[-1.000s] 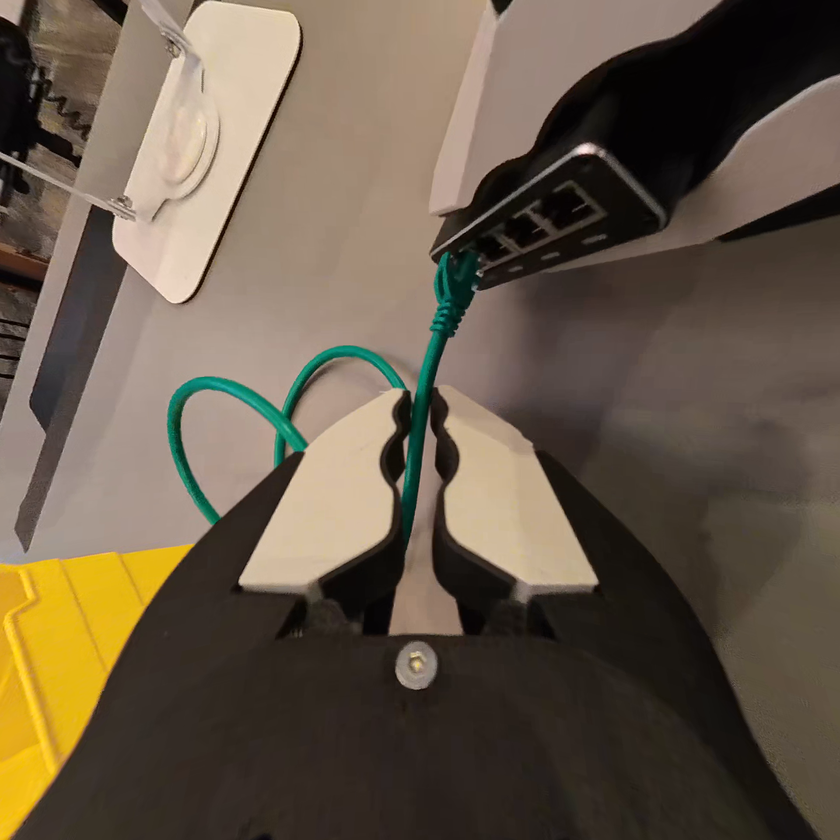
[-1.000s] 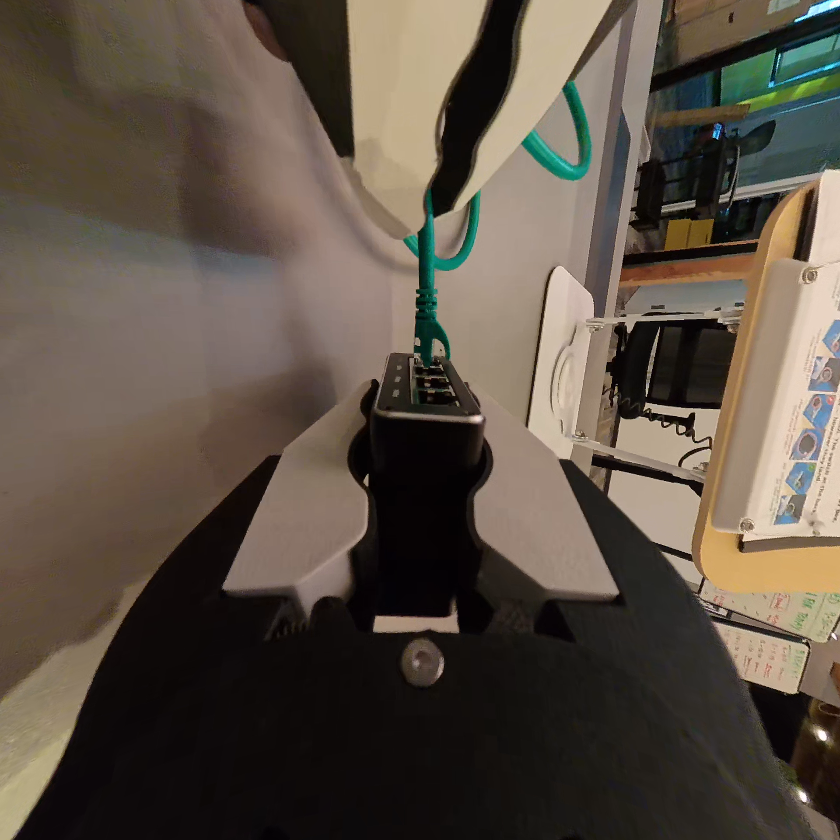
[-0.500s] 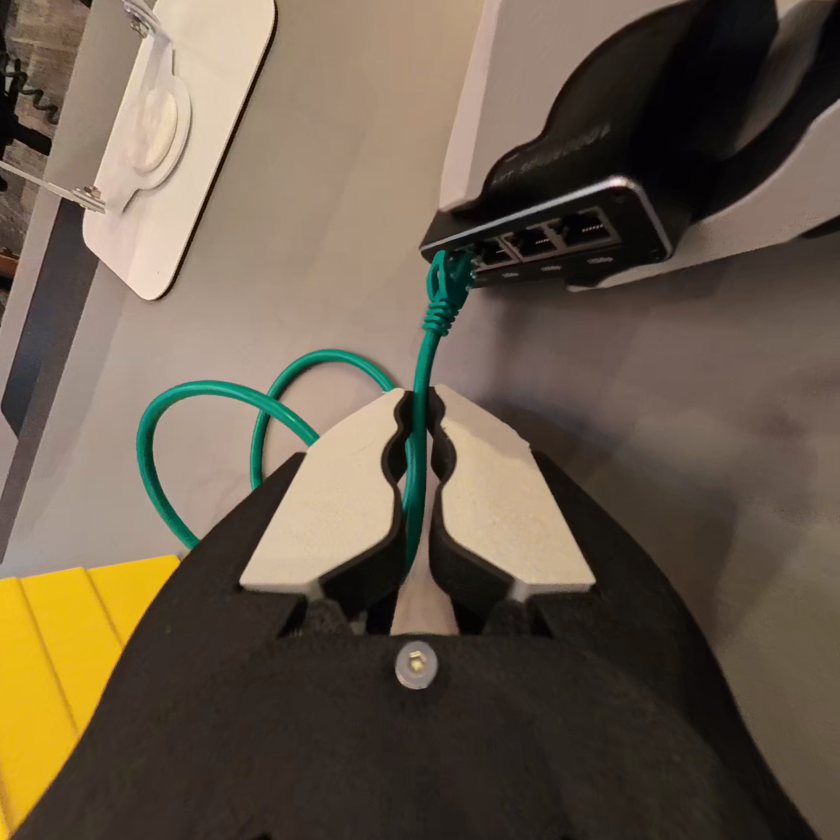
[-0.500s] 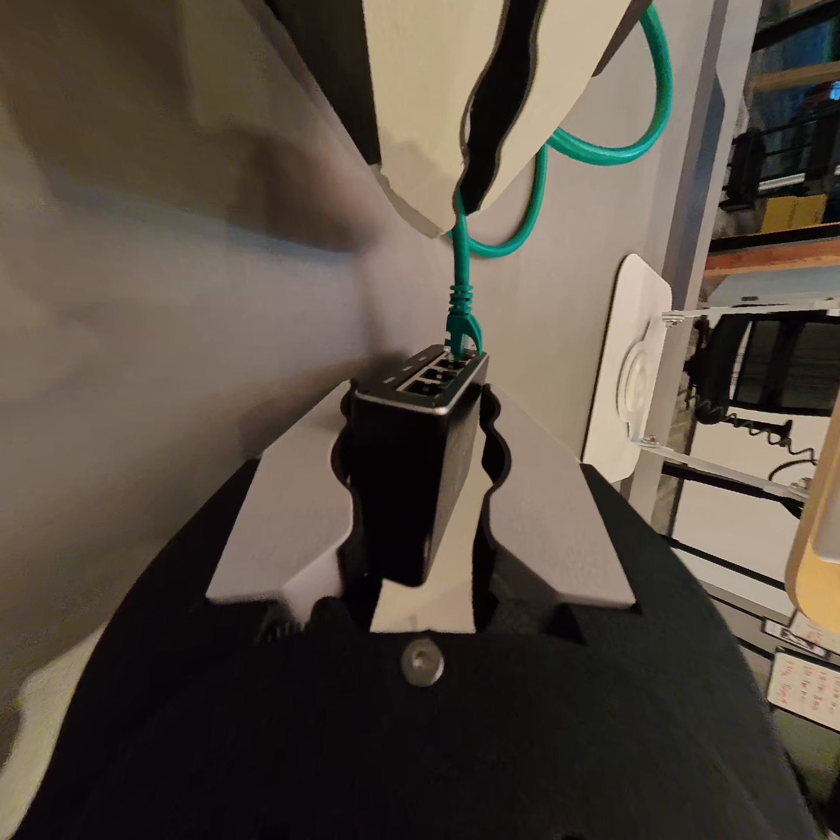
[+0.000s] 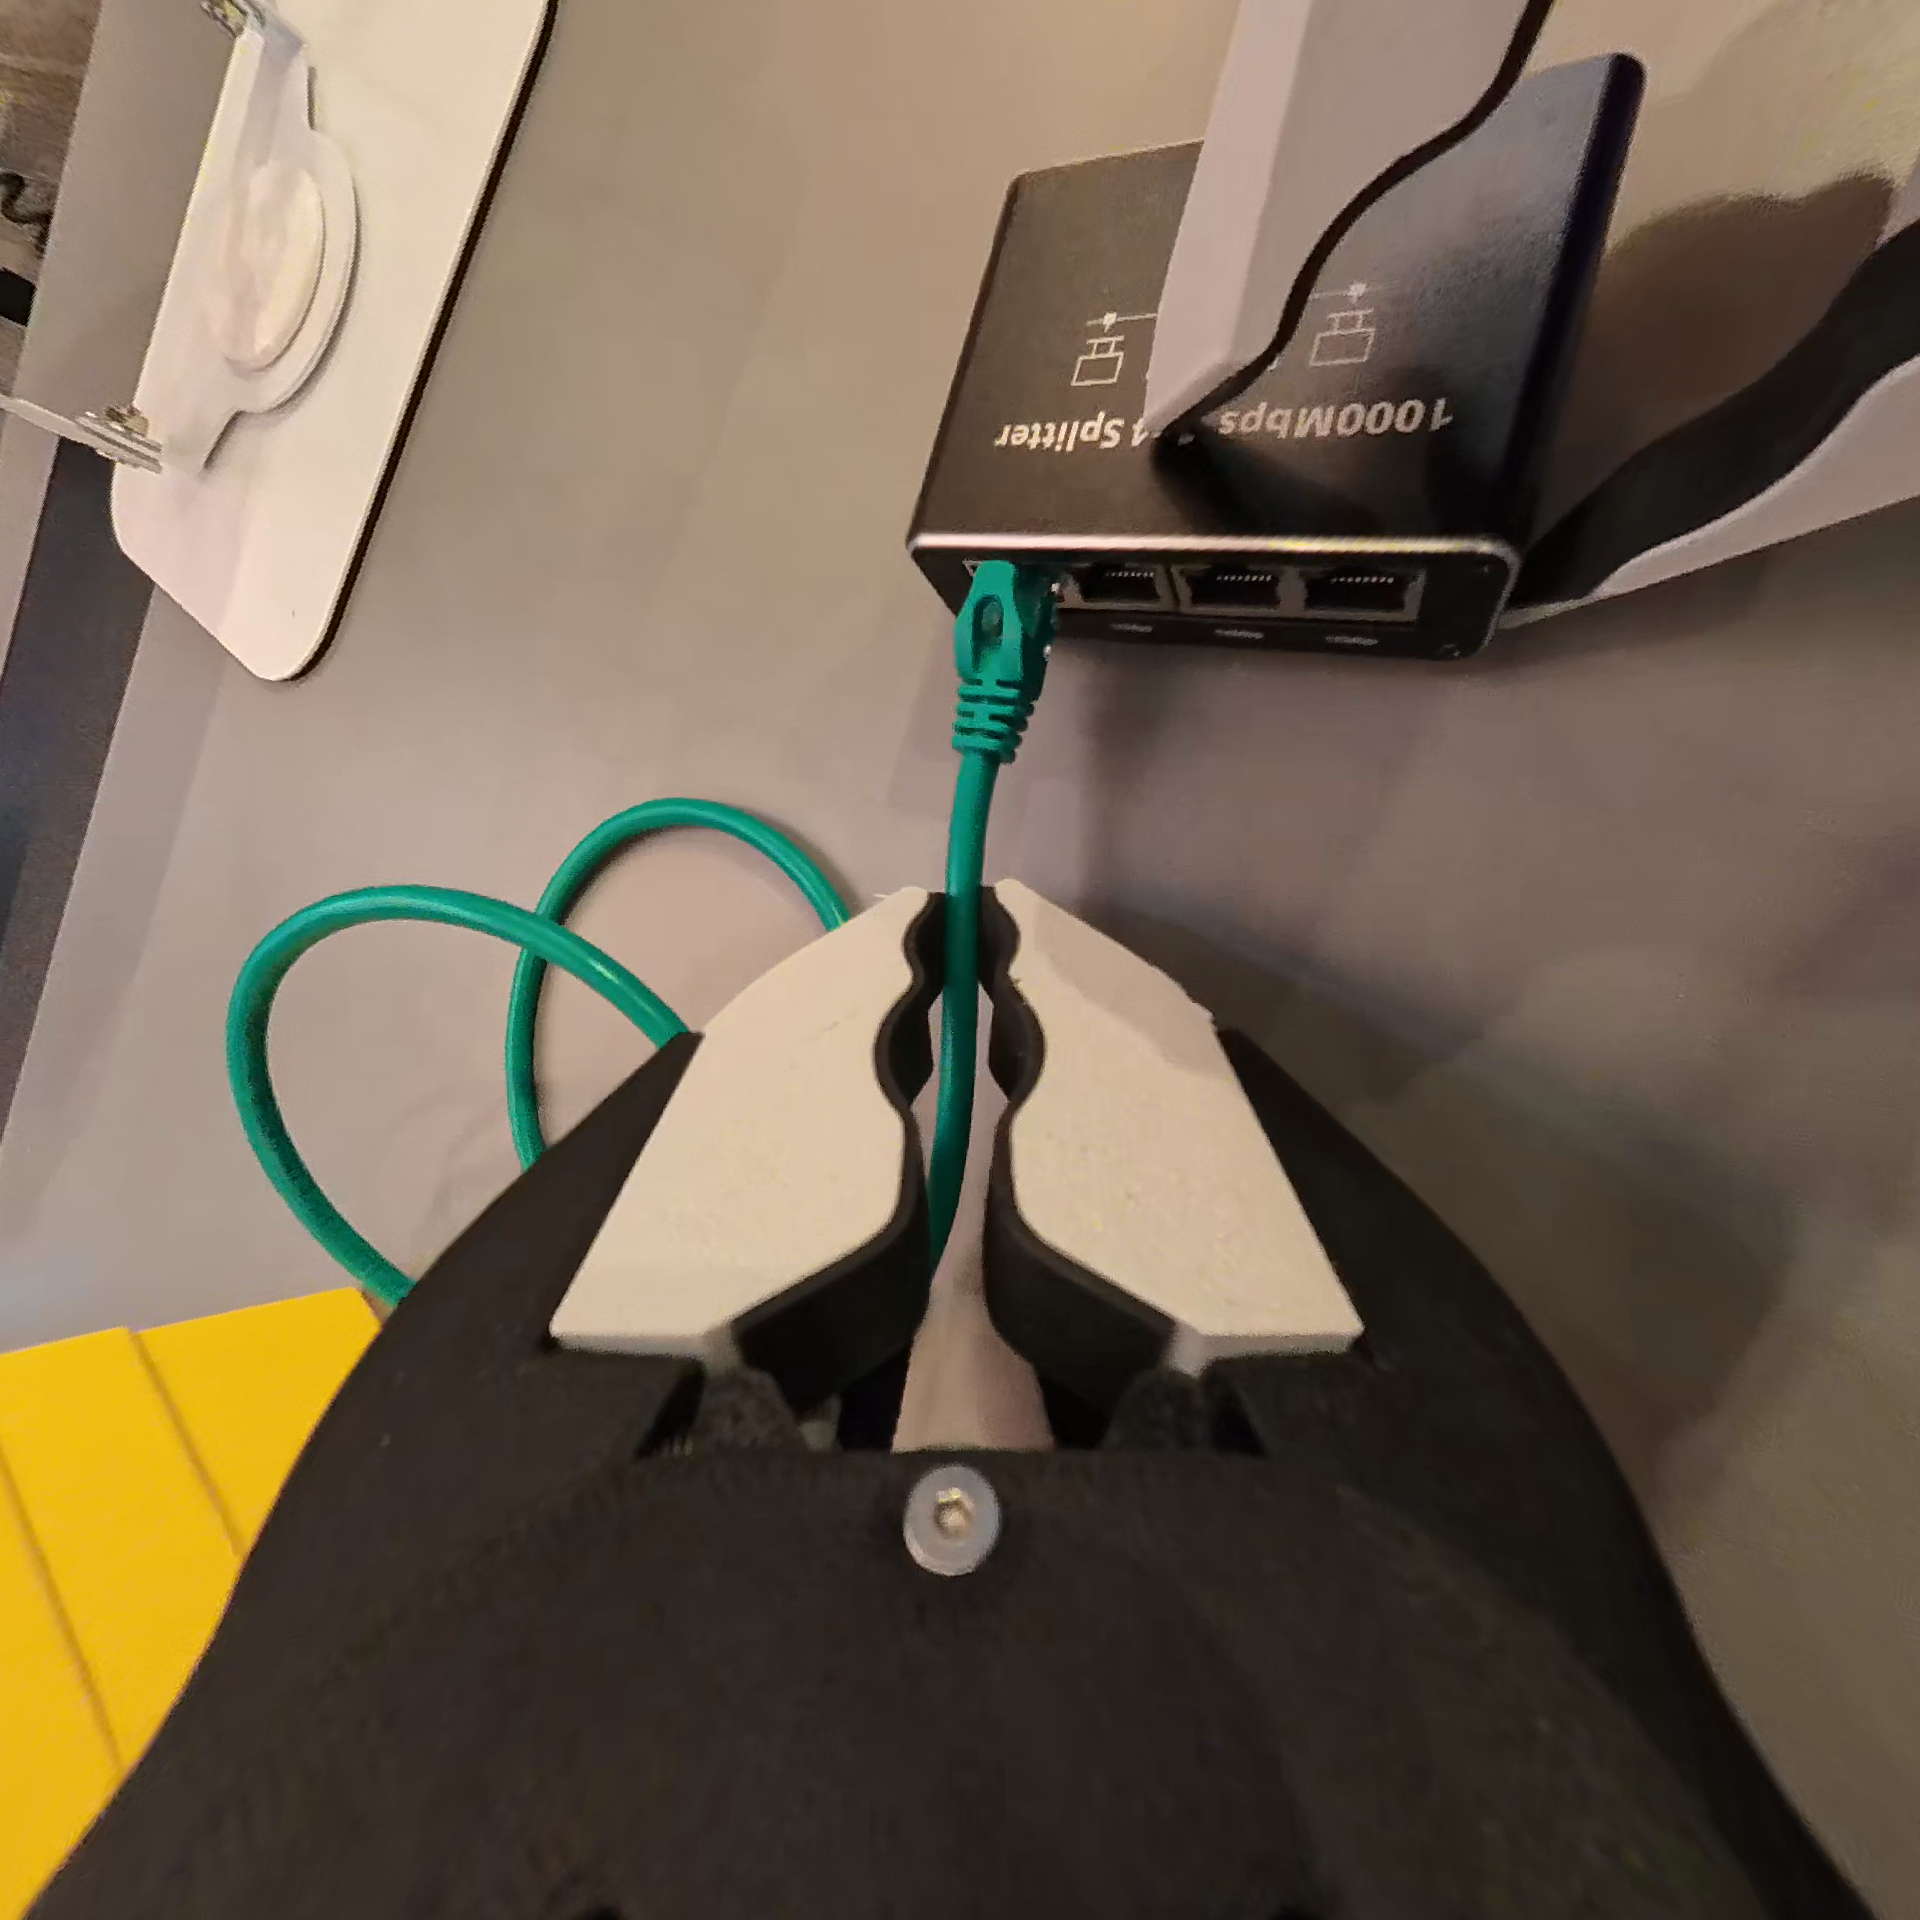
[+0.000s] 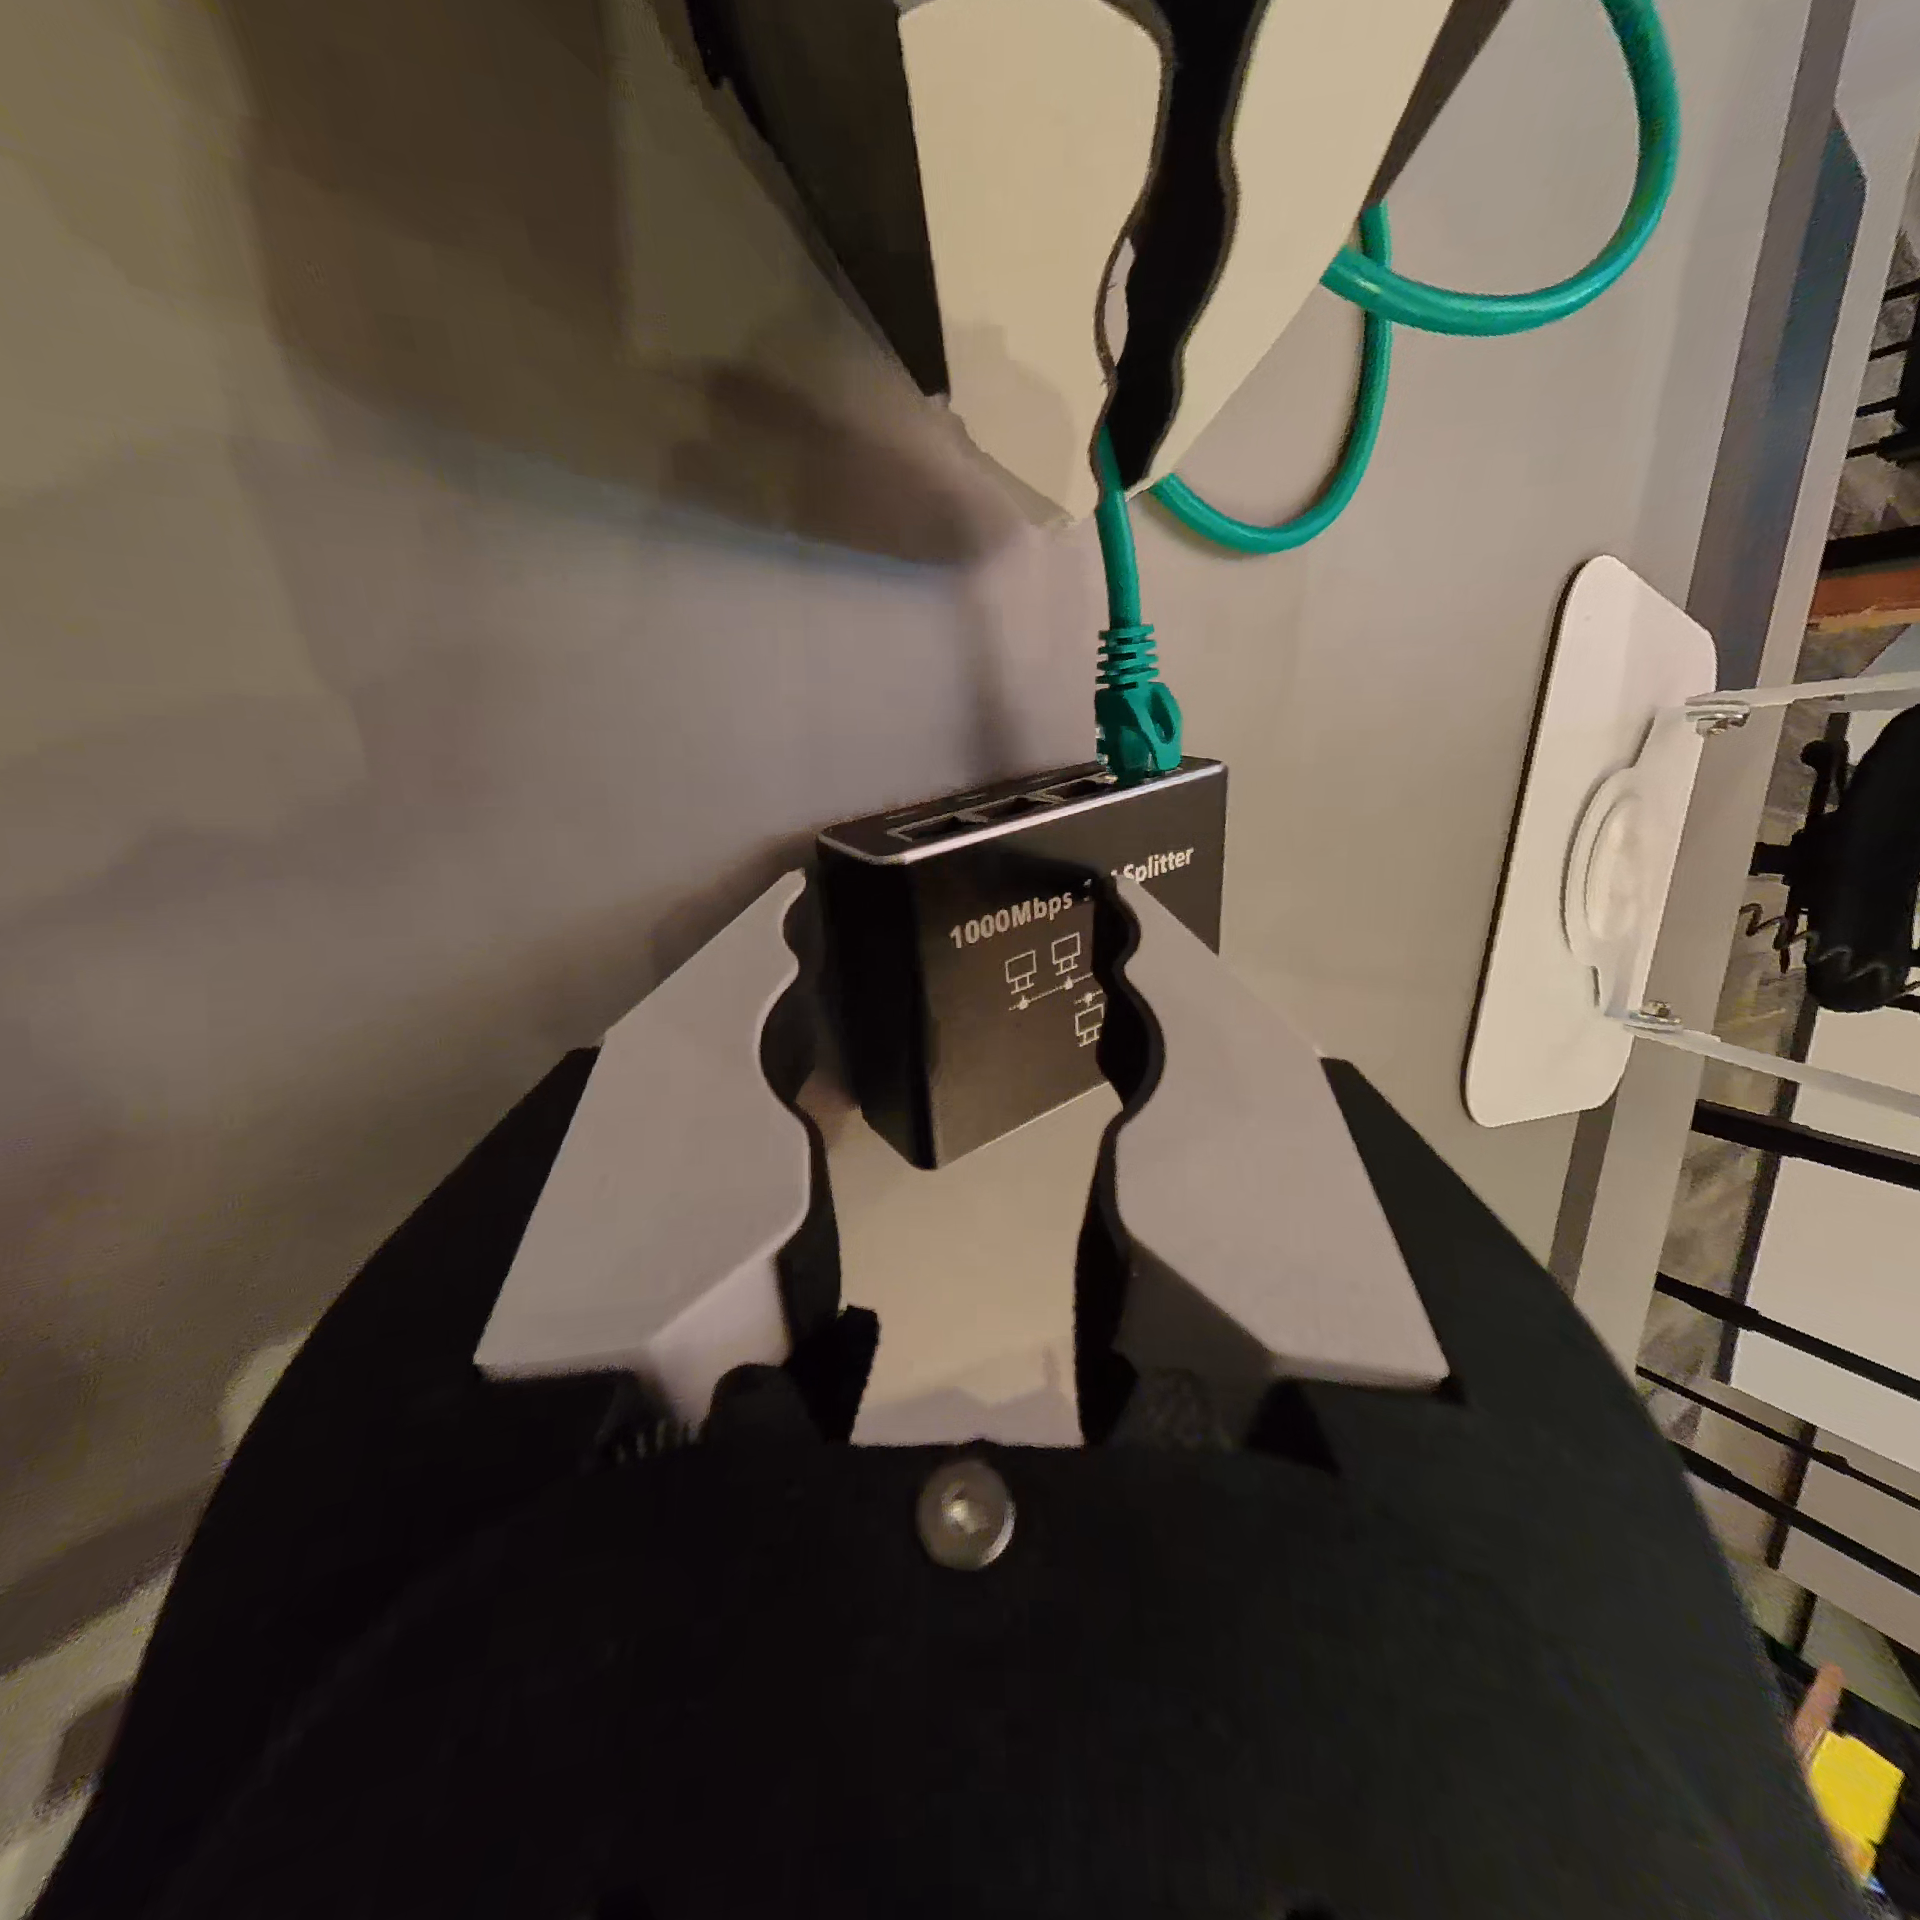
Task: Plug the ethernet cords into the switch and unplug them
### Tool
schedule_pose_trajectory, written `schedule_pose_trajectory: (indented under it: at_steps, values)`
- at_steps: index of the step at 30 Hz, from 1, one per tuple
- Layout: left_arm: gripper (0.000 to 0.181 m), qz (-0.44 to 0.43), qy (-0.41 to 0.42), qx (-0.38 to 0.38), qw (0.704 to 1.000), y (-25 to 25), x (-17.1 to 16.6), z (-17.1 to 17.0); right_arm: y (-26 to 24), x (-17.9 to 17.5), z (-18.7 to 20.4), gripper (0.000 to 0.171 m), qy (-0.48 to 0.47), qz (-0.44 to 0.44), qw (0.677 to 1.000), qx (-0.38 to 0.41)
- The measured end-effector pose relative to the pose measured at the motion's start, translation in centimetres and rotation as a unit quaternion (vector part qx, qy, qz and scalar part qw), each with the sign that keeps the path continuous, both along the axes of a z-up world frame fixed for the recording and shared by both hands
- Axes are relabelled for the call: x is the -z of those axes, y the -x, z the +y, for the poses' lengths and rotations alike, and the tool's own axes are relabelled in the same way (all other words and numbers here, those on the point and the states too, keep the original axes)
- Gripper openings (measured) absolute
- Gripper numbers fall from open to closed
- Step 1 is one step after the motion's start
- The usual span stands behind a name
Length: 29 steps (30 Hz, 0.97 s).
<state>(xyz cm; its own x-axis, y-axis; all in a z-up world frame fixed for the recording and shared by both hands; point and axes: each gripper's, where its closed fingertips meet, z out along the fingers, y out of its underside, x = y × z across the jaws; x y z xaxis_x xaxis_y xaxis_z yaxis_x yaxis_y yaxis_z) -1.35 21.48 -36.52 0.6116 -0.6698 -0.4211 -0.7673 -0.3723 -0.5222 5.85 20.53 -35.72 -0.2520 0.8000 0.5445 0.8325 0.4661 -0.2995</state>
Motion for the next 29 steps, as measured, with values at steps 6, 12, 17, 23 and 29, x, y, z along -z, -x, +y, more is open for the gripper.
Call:
schedule_pose_trajectory:
  at_steps: [6,12,17,23,29]
  values:
    - [0.023,-0.039,0.029,0.012,0.999,-1.0,0.1,-0.6,-0.1,0.3,-0.1,0.049,0.004,-0.004,1.000,0.001]
    - [0.046,-0.046,0.025,0.011,0.999,-1.2,-0.7,-0.7,-0.1,0.3,-0.1,0.049,0.003,-0.004,1.000,-0.001]
    - [0.051,-0.049,0.011,0.009,0.999,-1.1,-1.9,-0.6,0.0,-0.3,-0.2,0.048,0.000,0.005,1.000,-0.001]
    - [0.054,-0.070,-0.042,0.020,0.996,-0.8,-8.4,-1.3,0.4,-1.8,-0.2,0.050,-0.006,0.037,0.999,0.003]
    - [0.049,-0.054,-0.088,-0.007,0.995,7.0,-17.4,-2.9,1.1,-3.7,-0.2,0.039,-0.017,0.085,0.996,0.004]
